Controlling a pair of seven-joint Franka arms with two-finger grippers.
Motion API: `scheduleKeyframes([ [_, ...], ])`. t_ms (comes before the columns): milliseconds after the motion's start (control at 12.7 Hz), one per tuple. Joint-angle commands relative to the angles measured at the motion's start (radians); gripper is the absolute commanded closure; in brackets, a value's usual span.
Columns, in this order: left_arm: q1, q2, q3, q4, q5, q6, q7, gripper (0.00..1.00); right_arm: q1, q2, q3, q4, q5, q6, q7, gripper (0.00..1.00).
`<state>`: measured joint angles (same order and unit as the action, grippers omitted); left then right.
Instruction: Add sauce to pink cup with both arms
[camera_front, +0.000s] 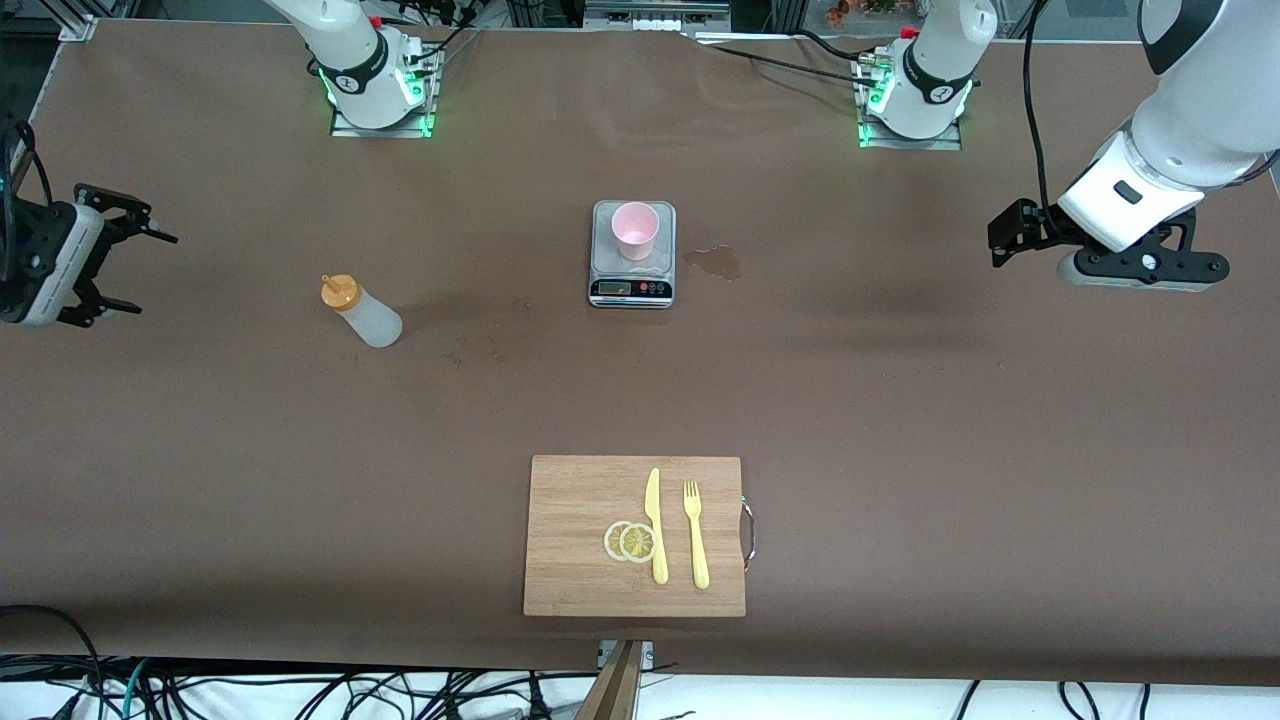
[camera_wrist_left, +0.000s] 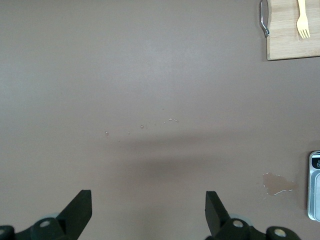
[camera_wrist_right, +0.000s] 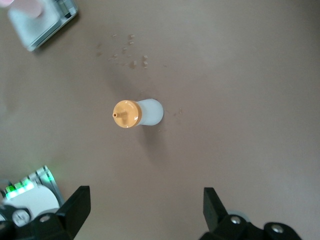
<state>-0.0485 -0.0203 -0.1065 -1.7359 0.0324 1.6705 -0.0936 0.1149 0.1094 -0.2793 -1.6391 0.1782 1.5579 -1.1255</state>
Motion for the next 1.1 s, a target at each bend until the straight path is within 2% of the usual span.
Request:
scheduleKeyframes([
  [0, -0.002, 0.008, -0.001, 0.026, -0.017, -0.023, 0.009, 0.00, 0.022, -0.108, 0.069, -0.039, -0.095, 0.011, 0.360, 0.00],
  [237, -0.002, 0.013, -0.001, 0.029, -0.016, -0.020, 0.009, 0.00, 0.063, -0.138, 0.080, -0.010, -0.108, -0.044, 0.790, 0.00],
  [315, -0.002, 0.011, -0.001, 0.027, -0.016, -0.020, 0.009, 0.00, 0.075, -0.139, 0.081, 0.010, -0.146, -0.058, 0.856, 0.00],
  [394, -0.001, 0.010, -0.001, 0.027, -0.017, -0.021, 0.011, 0.00, 0.081, -0.137, 0.089, 0.019, -0.178, -0.059, 0.862, 0.00],
  [1025, -0.001, 0.010, -0.013, 0.027, -0.017, -0.021, 0.002, 0.00, 0.081, -0.142, 0.091, 0.037, -0.178, -0.050, 0.857, 0.00],
])
